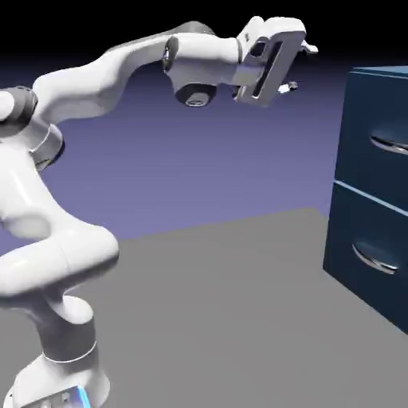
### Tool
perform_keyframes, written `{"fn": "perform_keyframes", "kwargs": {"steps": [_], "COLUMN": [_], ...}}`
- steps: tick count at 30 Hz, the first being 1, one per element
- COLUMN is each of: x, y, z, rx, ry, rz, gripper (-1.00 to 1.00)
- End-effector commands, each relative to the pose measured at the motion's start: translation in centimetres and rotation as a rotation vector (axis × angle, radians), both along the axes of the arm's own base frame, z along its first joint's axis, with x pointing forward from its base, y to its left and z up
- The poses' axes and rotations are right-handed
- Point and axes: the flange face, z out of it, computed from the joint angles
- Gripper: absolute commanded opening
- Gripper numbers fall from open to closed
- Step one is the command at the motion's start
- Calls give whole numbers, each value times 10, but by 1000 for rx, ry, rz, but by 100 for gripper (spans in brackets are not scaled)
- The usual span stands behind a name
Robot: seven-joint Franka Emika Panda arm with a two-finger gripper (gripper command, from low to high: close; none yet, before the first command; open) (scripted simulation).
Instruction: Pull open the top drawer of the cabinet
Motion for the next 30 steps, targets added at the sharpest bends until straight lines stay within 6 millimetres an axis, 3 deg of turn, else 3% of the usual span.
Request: {"fn": "perform_keyframes", "kwargs": {"steps": [1,7,13,24,25,30], "x": [7,56,110,200,200,239], "y": [3,12,8,-36,-36,-36], "z": [-3,-33,-78,-191,-191,-190], "rx": [-28,-190,-337,-546,-546,-548], "ry": [-4,-20,-33,-61,-61,-61], "rz": [9,61,108,155,155,155], "gripper": [0,0,0,0,0,0]}}
